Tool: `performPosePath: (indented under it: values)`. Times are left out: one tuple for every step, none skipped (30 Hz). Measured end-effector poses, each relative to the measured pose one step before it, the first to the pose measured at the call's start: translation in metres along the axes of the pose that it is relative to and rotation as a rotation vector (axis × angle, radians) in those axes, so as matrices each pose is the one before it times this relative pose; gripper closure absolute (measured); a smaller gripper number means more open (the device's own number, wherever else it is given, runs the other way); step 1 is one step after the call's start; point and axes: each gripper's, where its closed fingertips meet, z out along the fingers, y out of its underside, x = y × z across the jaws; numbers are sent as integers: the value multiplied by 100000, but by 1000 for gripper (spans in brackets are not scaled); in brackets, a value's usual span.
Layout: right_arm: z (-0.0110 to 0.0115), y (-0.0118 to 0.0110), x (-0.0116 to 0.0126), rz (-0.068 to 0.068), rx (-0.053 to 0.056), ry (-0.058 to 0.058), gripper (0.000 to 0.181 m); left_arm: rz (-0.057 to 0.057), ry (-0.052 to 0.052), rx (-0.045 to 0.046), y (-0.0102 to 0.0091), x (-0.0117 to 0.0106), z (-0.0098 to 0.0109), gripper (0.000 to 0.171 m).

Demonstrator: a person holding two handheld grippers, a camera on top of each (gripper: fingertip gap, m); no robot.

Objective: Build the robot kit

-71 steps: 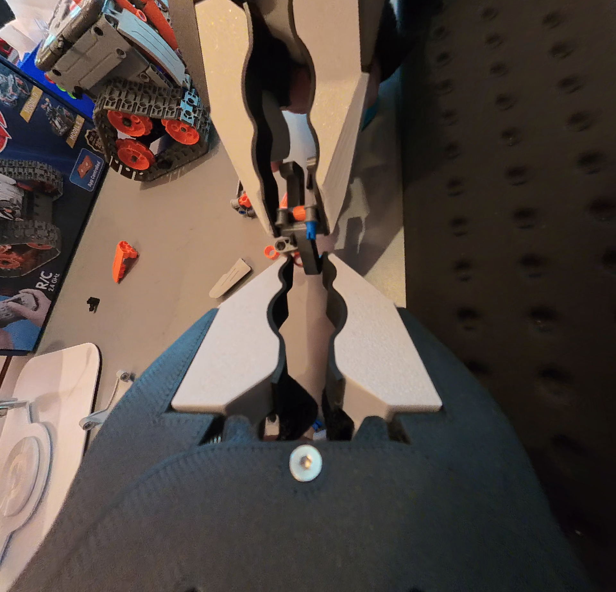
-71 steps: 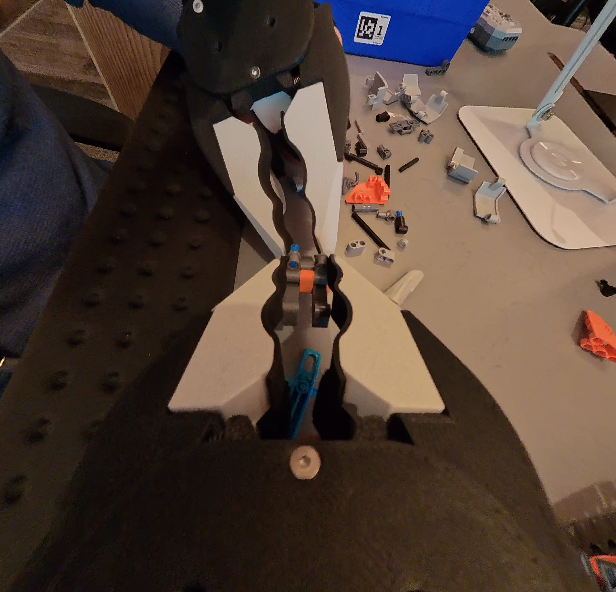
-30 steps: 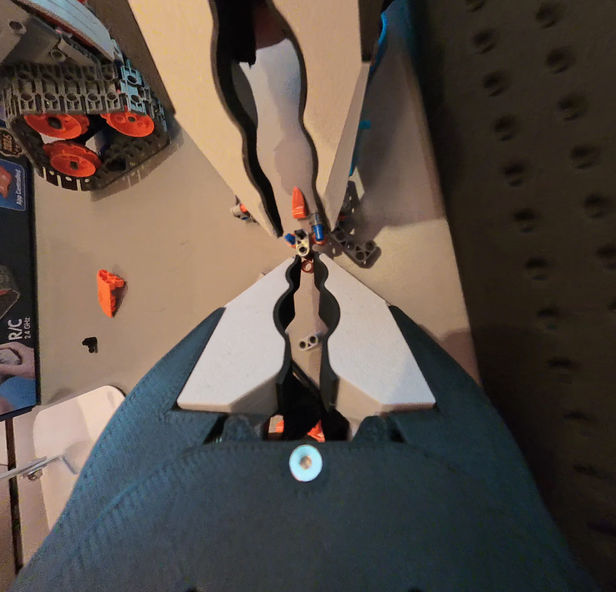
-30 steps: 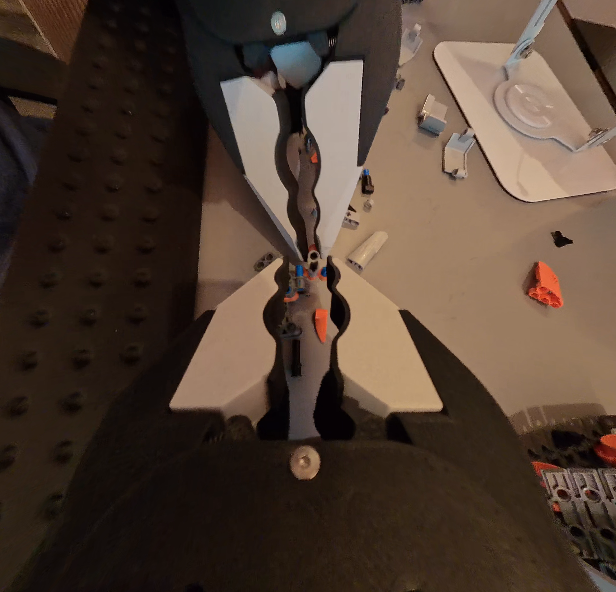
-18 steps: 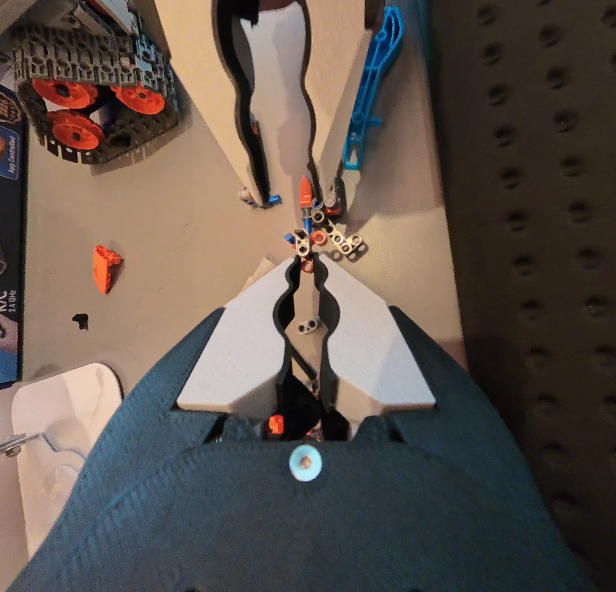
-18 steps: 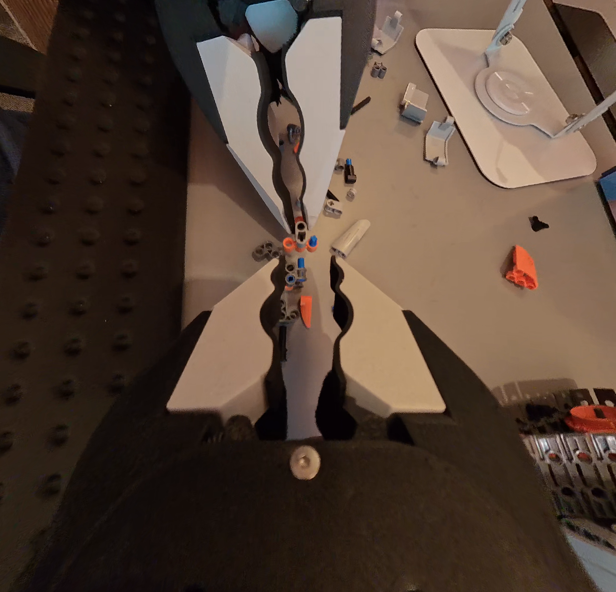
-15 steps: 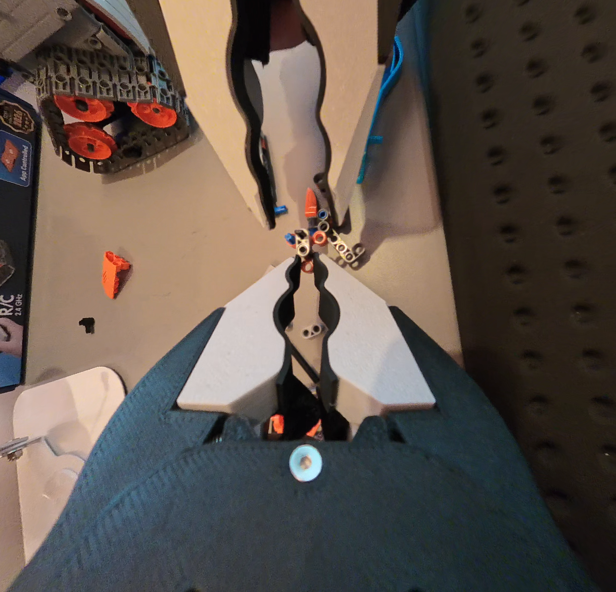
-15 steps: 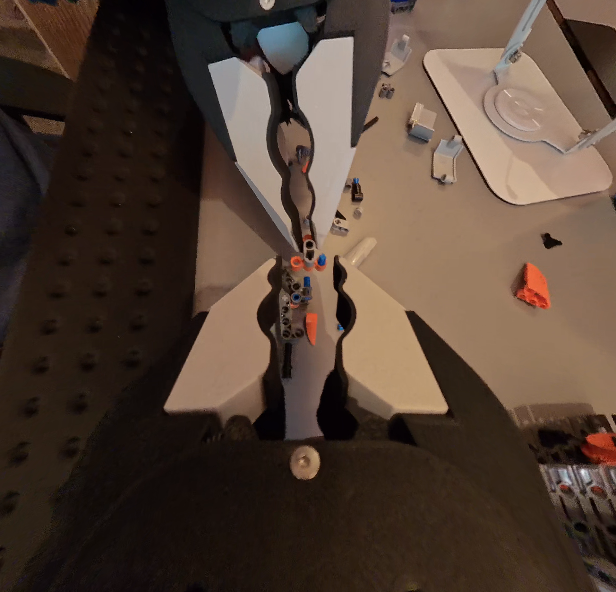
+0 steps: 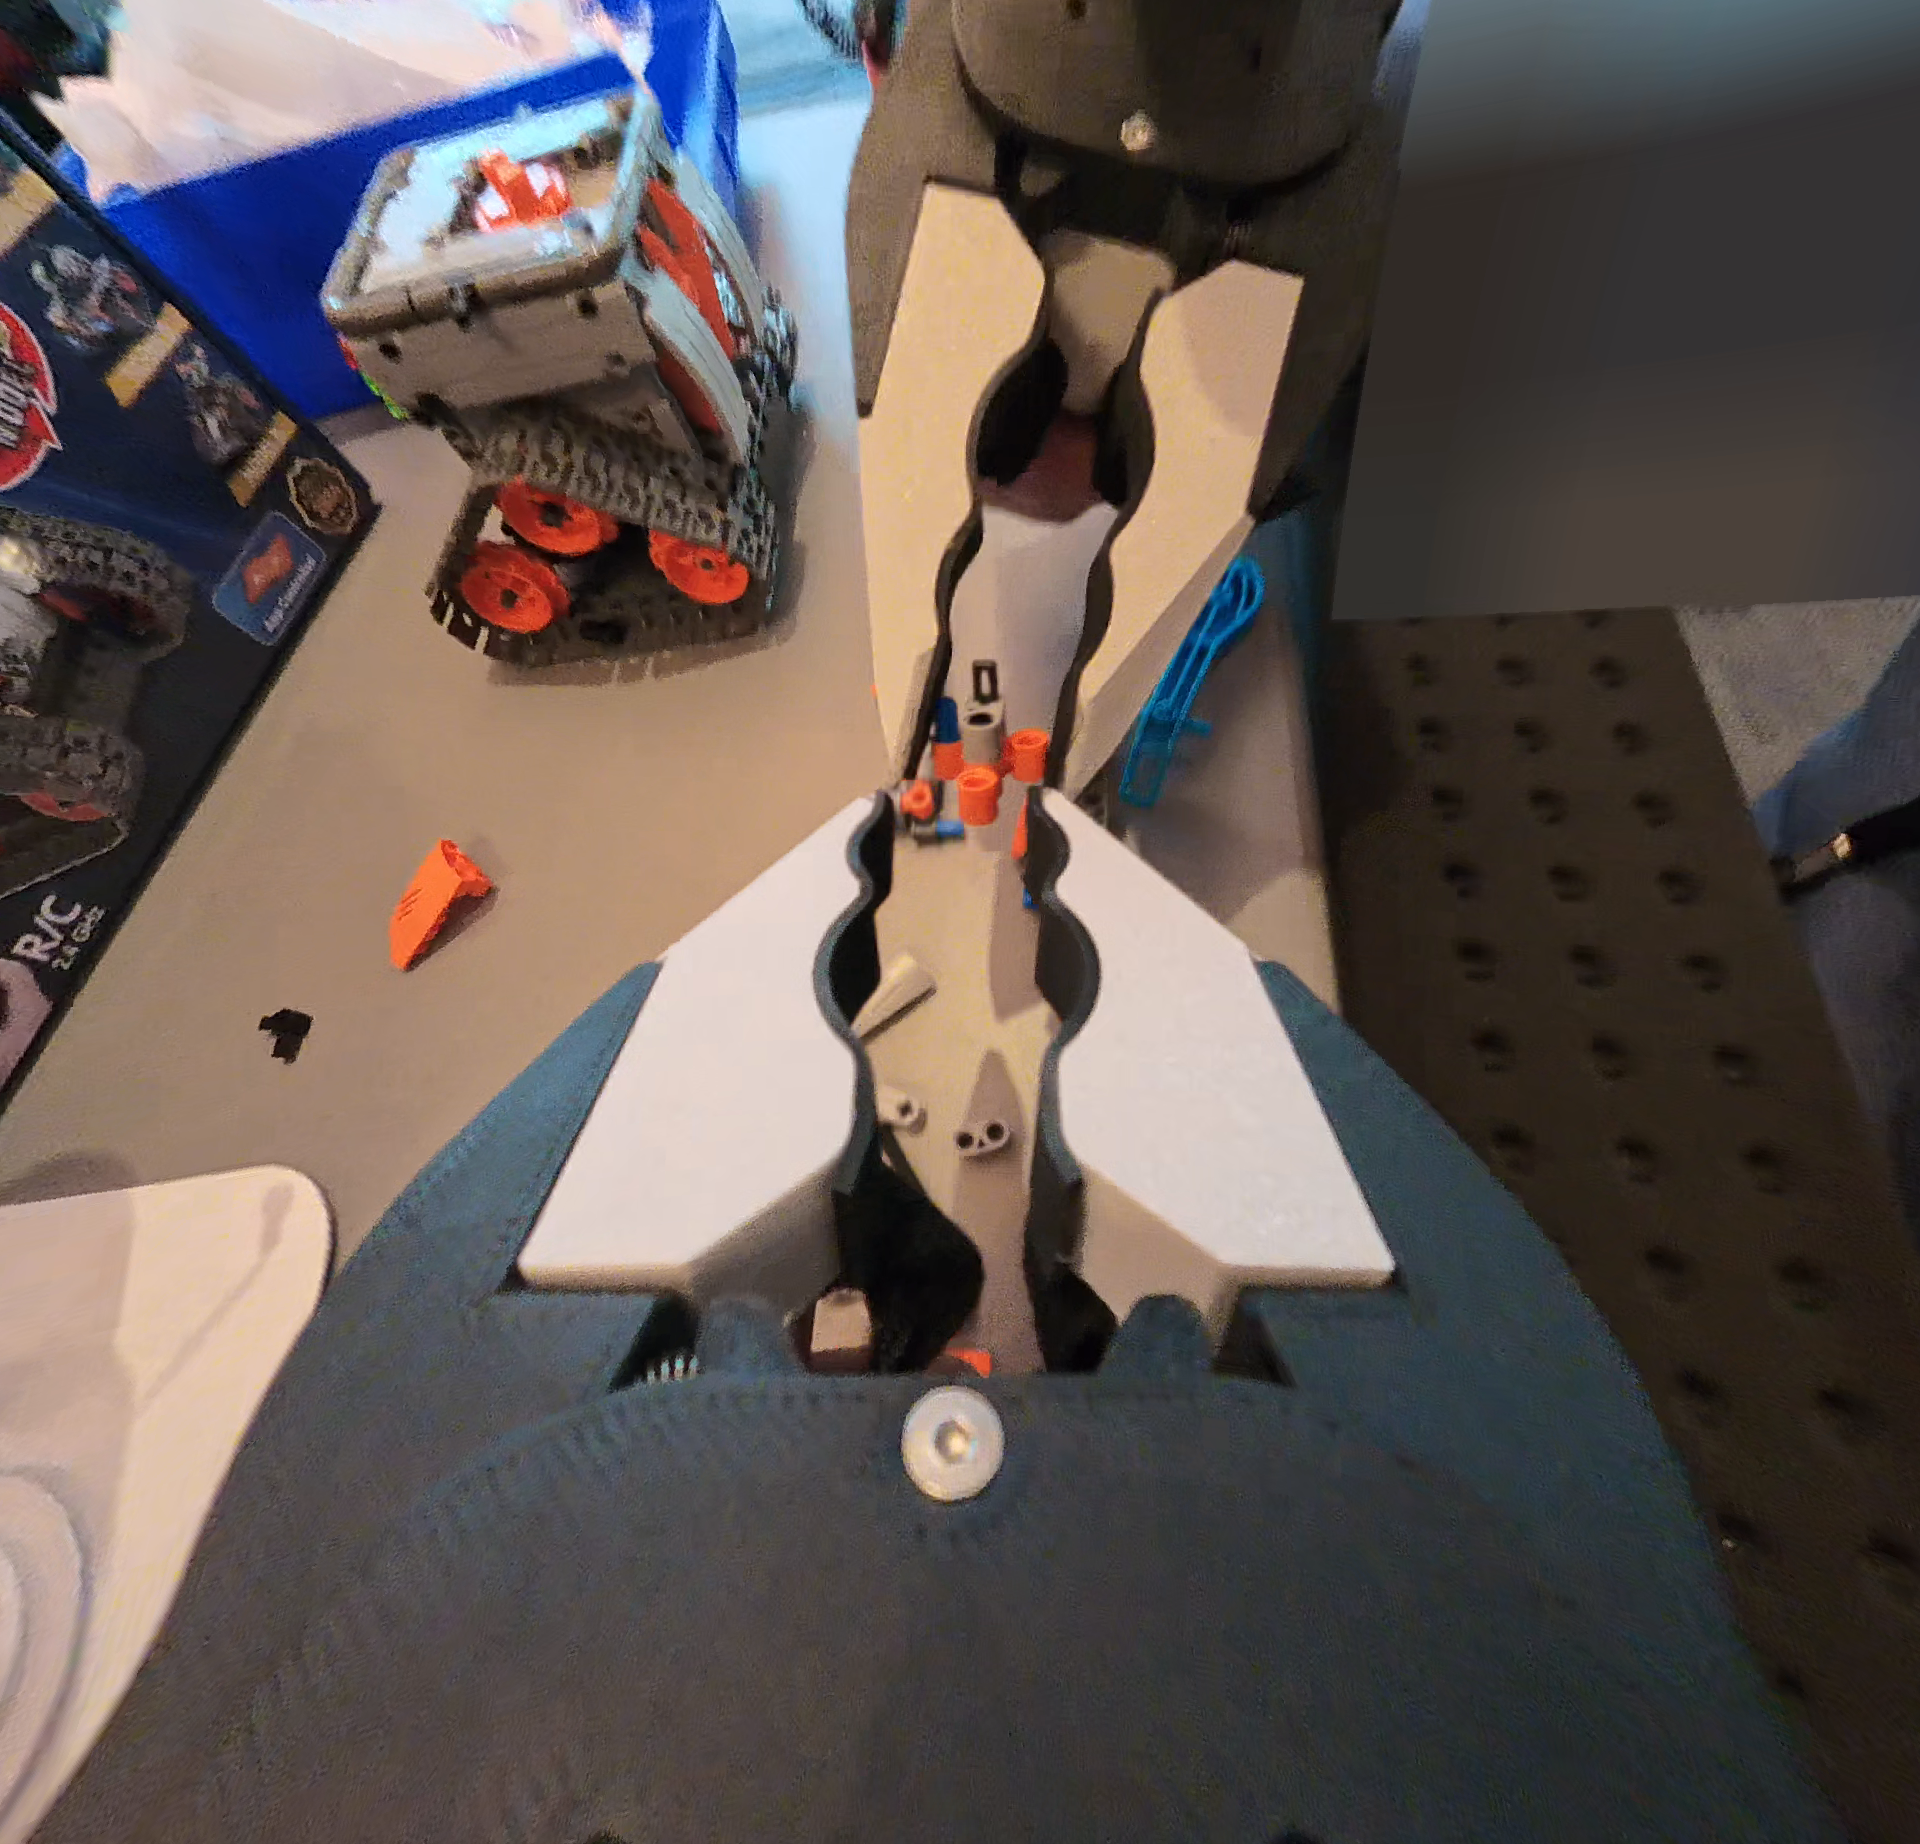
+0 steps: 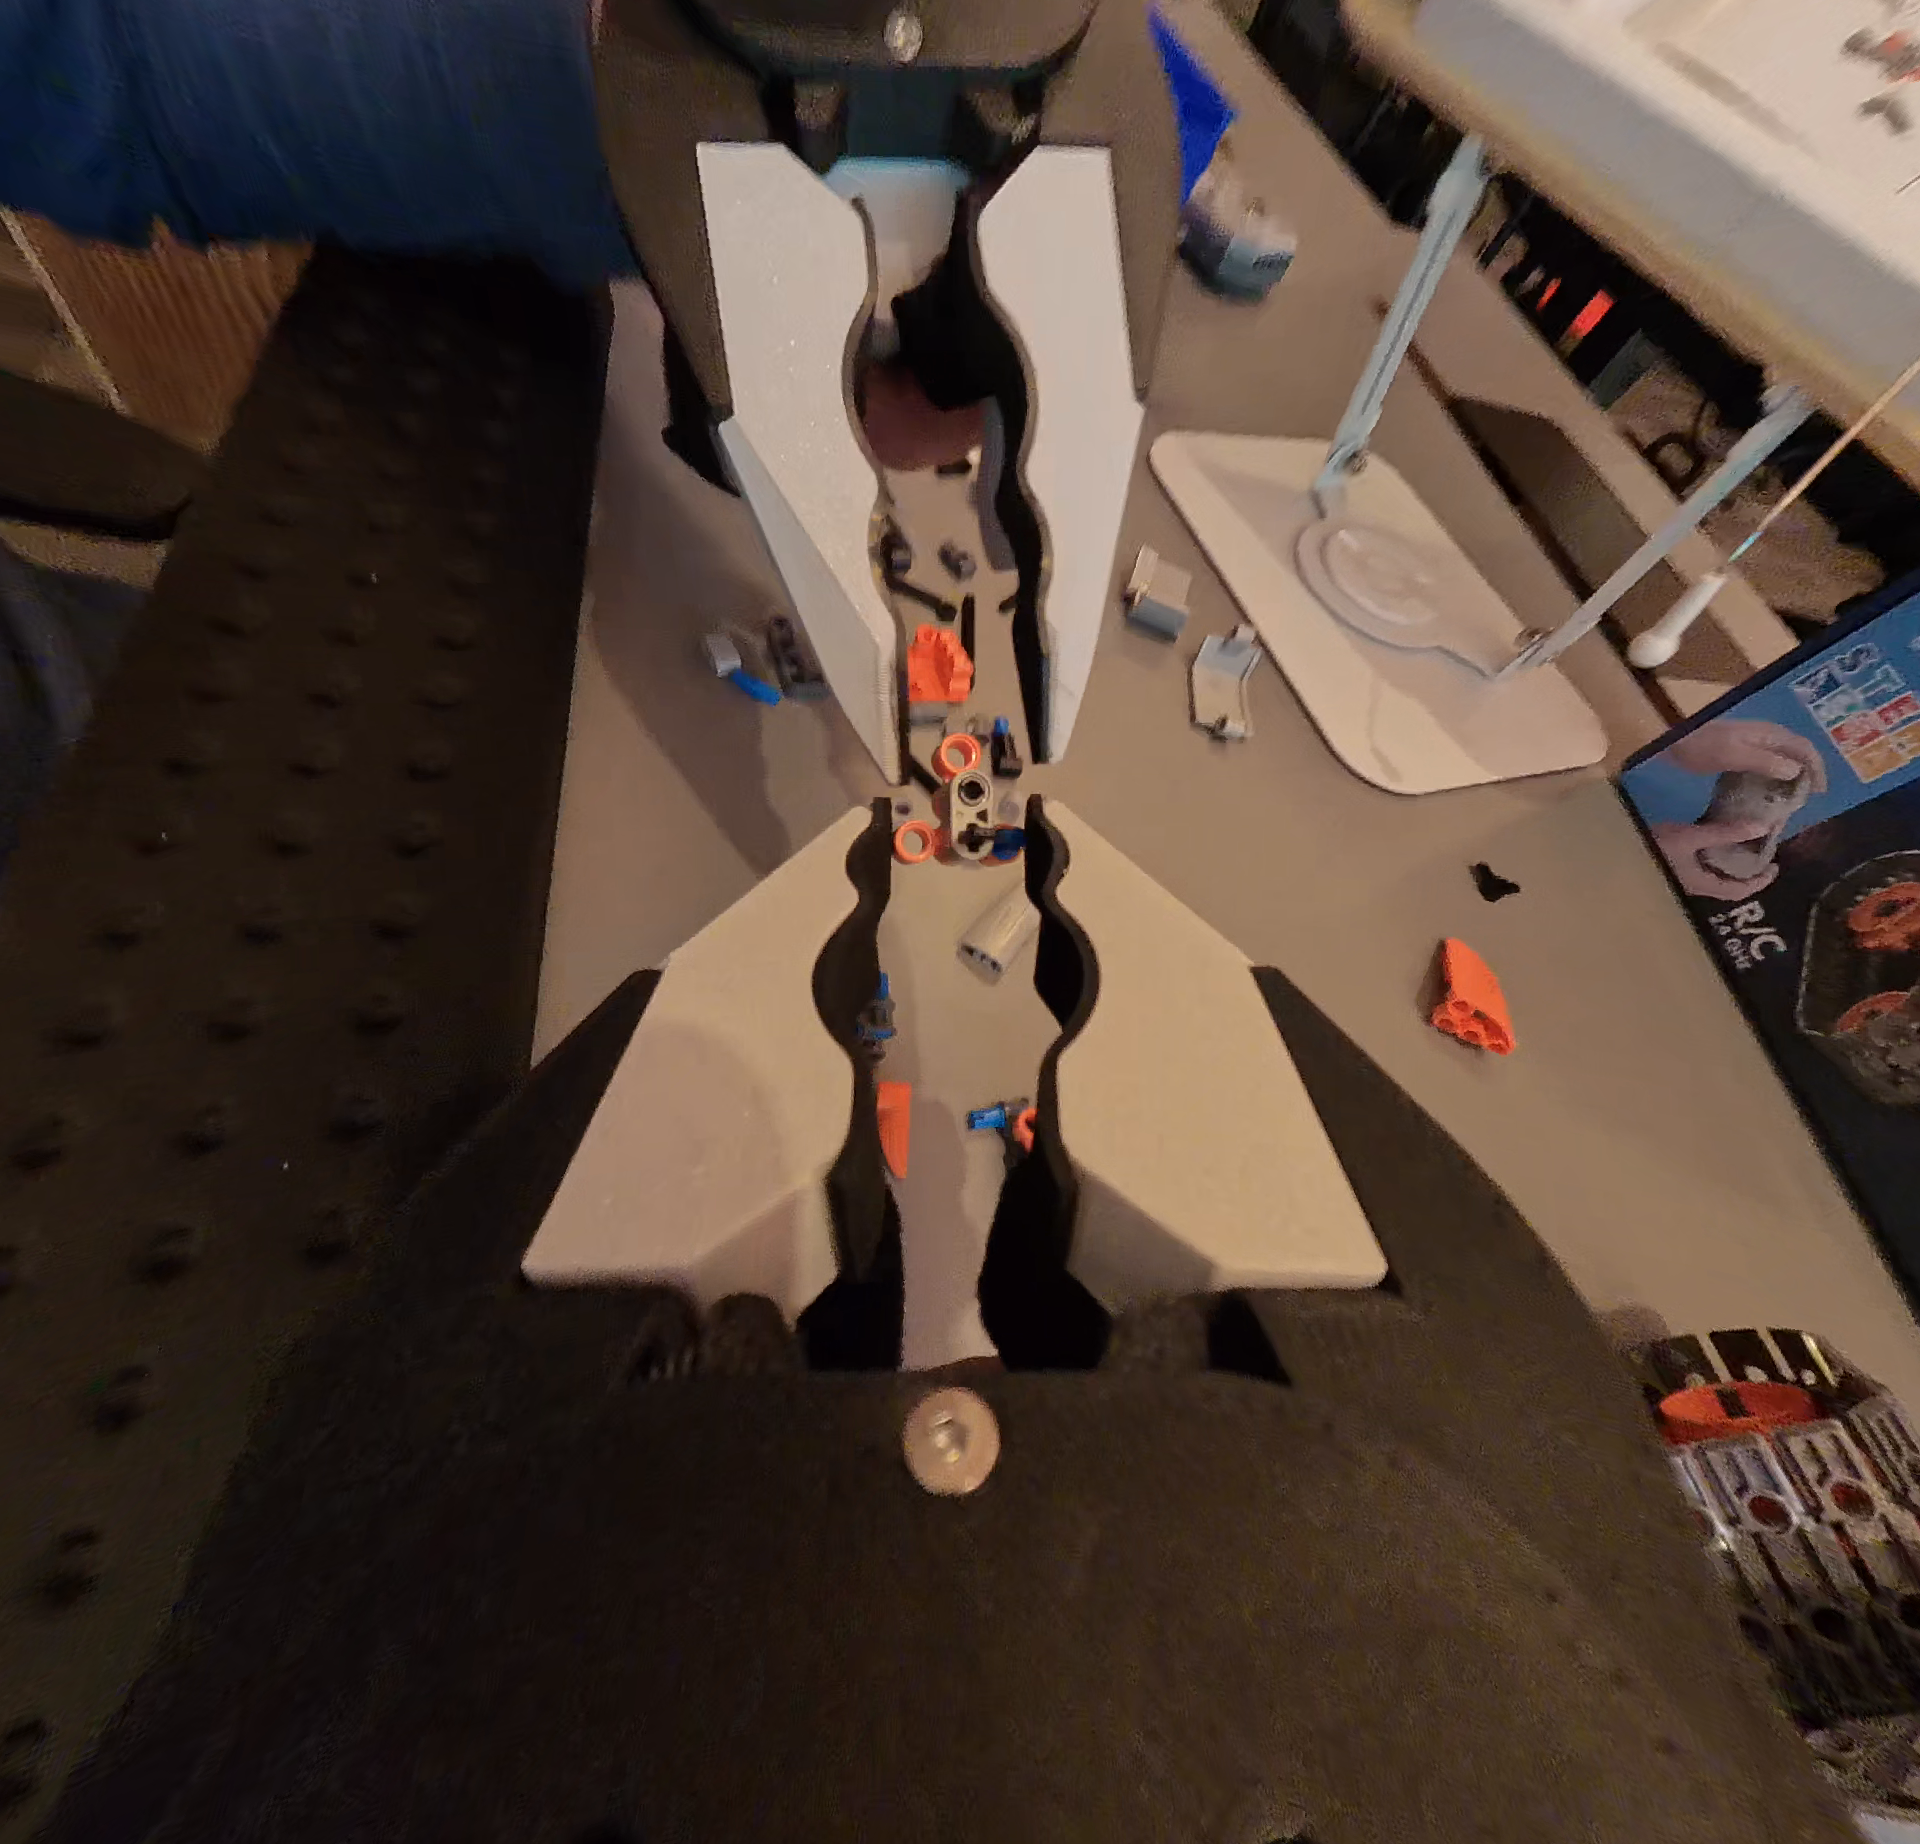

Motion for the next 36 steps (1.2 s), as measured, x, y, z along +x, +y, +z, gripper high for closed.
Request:
performPosePath:
  values:
    - [-204,-340,154,514,2714,904,158,-1152,283,5070,-611,58,-194,152]
    - [-113,-258,-78,765,1822,-617,158,-1896,517,2260,-263,67,10,155]
    - [-19,-258,-115,1413,1818,-848,158,-1612,1309,-151,91,197,190,156]
    - [1,-210,-42,574,1525,-221,158,-394,-115,1760,-137,44,163,159]
    - [-16,18,66,-100,18,651,158,-930,-539,988,18,-87,114,160]
    - [-54,-5,112,-142,378,830,157,-1723,1664,386,112,165,70,165]
    - [-56,-151,43,1108,1534,414,158,-1638,325,1517,-97,-10,-15,165]
    - [-33,-98,13,2057,1507,-198,158,-460,-141,1421,-111,-10,-46,165]
    - [-16,-36,-25,2010,871,-871,158,411,-468,759,-48,35,-30,165]
    - [8,11,-27,784,263,-647,158,538,-938,-97,-6,11,-23,165]
    - [9,6,8,-814,-31,250,158,863,-1148,-320,-16,-20,-29,165]
    - [-19,-31,7,-1866,-452,724,157,812,-657,-752,-6,9,-64,166]
    - [-107,-106,41,-2025,-520,821,156,435,-546,-1975,139,-28,-28,166]
    - [-177,-120,137,-1628,-603,1044,155,1564,-1953,-1869,153,-246,-44,166]
    - [-152,55,152,-2173,-1804,1245,155,1878,-1090,-1520,117,-111,-43,167]
    - [-32,165,7,-2599,-2160,817,154,1174,1147,-1824,146,221,35,166]
    - [94,130,-155,-1554,-1626,-119,154,1105,257,-1522,65,120,69,166]
    - [176,123,-216,-1137,-1259,-463,157,1995,-574,-2000,109,52,84,166]
    - [139,252,2,-2380,-1947,858,159,2395,-1079,-2780,240,-7,106,166]
    - [61,141,127,-928,-1432,1011,159,2490,-2179,-811,-20,-161,28,166]
    - [-59,-103,122,1191,504,138,159,756,-871,677,-176,-66,-52,167]
    - [-120,-202,86,1466,1904,-331,160,-939,111,1872,-273,-41,-111,167]
    - [-136,-218,89,2970,2407,-682,160,-1811,87,2986,-363,-90,-150,167]
    - [-190,-313,186,4288,3297,-531,160,-2186,-422,3932,-472,-155,-133,166]
    - [-219,-346,177,4319,3773,-897,160,-2409,53,3964,-473,-68,-75,167]
    - [-241,-400,190,4738,4122,-930,160,-1866,-679,4431,-557,-164,-69,166]
    - [-211,-479,203,4849,4728,-687,160,-271,-1118,4398,-574,-183,-120,166]
    - [-184,-434,67,3886,4163,-1219,160,-273,-372,3381,-470,-52,-70,166]
    - [-156,-302,2,2284,2652,-1202,160,337,-1405,2939,-363,-142,-30,164]
    - [-101,-280,59,1675,2356,-482,160,653,-1914,2743,-247,-202,-37,161]
    - [-32,-160,0,1108,1736,-472,160,-548,-548,2090,-199,-76,-56,160]
    - [-32,-155,-52,955,1662,-766,160,-1018,-587,1585,-178,-119,-53,157]
    - [-36,-217,-17,945,1876,-318,160,-954,-733,1736,-235,-144,-94,154]
    - [-42,-277,-124,1113,2135,-1020,160,-810,883,2103,-304,80,-138,153]
    - [-36,-268,-166,1475,2162,-1488,161,-1201,1371,1209,-197,141,-76,153]
    - [-8,-127,-28,757,1486,-353,161,-975,845,394,-79,94,5,155]
